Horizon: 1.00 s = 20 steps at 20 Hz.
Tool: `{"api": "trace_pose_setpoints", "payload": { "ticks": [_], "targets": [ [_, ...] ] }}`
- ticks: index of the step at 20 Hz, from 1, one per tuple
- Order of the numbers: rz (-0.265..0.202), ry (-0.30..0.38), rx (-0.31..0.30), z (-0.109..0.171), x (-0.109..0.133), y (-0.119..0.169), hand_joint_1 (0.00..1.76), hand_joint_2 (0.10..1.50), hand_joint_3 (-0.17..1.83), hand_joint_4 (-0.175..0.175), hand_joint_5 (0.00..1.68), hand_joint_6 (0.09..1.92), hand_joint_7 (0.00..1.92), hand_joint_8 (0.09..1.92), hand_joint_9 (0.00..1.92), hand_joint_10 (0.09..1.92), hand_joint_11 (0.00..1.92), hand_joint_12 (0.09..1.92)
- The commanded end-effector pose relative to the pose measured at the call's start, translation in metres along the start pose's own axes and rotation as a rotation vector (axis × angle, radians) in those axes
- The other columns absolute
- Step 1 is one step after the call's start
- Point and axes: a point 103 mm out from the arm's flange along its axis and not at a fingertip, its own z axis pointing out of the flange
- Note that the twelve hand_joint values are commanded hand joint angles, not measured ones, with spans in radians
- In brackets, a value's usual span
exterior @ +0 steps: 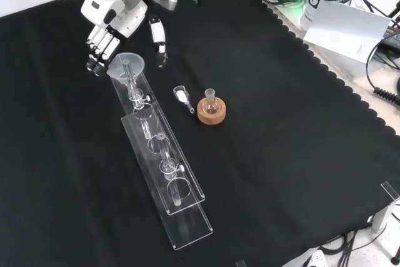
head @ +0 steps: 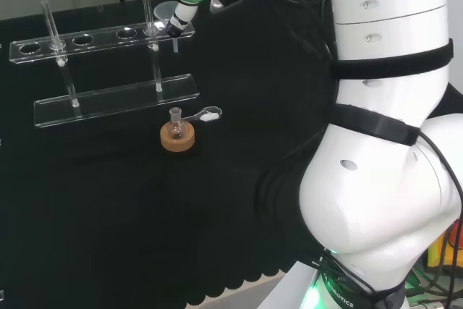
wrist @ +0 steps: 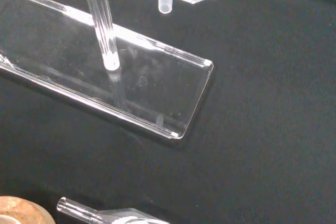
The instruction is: Pick up the funnel from the transparent funnel stand.
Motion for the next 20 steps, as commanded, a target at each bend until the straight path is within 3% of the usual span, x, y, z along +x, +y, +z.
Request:
{"api": "trace_pose_setpoints", "payload": {
  "ticks": [1,10,15,20],
  "targets": [
    [0.000,-0.003,0.006,0.0048,-0.0018,0.0055,0.65,0.73,0.21,-0.049,0.01,0.09,0.05,0.09,0.02,0.84,0.11,1.42],
    [0.001,-0.034,-0.026,0.0067,-0.0002,0.0102,0.67,0.73,0.24,-0.059,0.08,0.09,0.09,0.11,0.16,0.79,0.11,1.42],
    [0.000,-0.033,-0.018,0.0077,-0.0011,0.0128,0.69,0.69,0.31,-0.061,0.11,0.09,0.01,0.44,0.23,0.75,0.12,1.42],
    [0.003,-0.036,0.001,0.0107,-0.0033,0.0154,0.70,0.69,0.32,-0.061,0.12,0.09,0.00,0.53,0.25,0.75,0.12,1.42]
  ]
}}
